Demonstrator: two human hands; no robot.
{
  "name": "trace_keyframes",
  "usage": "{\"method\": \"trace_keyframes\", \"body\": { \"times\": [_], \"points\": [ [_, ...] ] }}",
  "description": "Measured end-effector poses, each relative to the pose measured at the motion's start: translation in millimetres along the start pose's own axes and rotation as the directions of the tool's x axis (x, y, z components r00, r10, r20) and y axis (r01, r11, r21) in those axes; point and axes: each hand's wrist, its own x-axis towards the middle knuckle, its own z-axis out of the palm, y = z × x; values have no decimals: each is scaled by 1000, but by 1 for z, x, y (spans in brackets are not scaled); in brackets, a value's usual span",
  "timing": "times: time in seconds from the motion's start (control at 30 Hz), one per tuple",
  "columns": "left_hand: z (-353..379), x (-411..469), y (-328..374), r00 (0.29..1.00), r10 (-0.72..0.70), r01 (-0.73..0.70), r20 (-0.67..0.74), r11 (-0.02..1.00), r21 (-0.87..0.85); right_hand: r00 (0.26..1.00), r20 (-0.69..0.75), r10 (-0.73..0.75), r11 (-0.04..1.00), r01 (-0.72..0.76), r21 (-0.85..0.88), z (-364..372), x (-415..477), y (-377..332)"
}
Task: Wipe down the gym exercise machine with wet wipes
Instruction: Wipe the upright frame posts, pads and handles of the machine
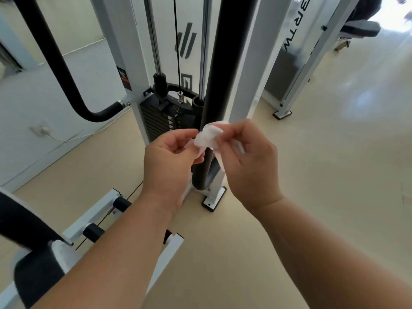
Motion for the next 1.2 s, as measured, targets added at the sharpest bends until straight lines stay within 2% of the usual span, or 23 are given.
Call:
{"method": "trace_keyframes", "body": {
  "times": [0.1, 0.2, 0.33, 0.43, 0.5, 0.6, 0.7, 0.8, 0.9, 1.07, 1.13, 1.2],
  "points": [
    [5, 0, -9, 998, -20, 23, 66, 998, -58, 990, -124, 71, 997, -66, 45, 19, 2, 4],
    [7, 3, -14, 997, 19, -14, 72, 998, -66, 968, -207, 142, 990, -134, 53, 33, 2, 13],
    [2, 5, -19, 998, 31, -26, 53, 995, -94, 941, -327, 83, 988, -121, -96, 38, 4, 30],
    [-6, 3, -24, 995, 34, -21, 95, 991, -135, 965, -262, 20, 992, -51, -113, 40, -4, 28],
    [-10, -1, -24, 989, 32, -7, 148, 986, -166, 975, -220, 43, 994, -63, -85, 46, -9, 27],
    [-17, -3, -28, 982, 55, -36, 183, 994, -101, 975, -213, 58, 995, -75, -72, 51, -9, 30],
    [-22, 0, -37, 981, 72, -77, 182, 997, 23, 977, -211, -42, 992, 15, -128, 44, -1, 29],
    [-21, -1, -48, 959, 36, -73, 282, 990, 120, 950, -236, -203, 971, 164, -174, 34, 15, 23],
    [-21, -7, -55, 938, 7, -33, 347, 997, 70, 933, -227, -278, 947, 226, -228, 35, 20, 26],
    [-24, -6, -64, 932, -35, 59, 360, 997, -58, 976, 5, -218, 937, 210, -279, 40, -21, 58],
    [-24, -4, -69, 934, -24, 57, 357, 995, -83, 977, -26, -214, 939, 198, -281, 35, -18, 56],
    [-23, -4, -75, 933, -14, 55, 360, 993, -103, 957, -133, -260, 940, 219, -261, 31, 1, 45]
  ]
}}
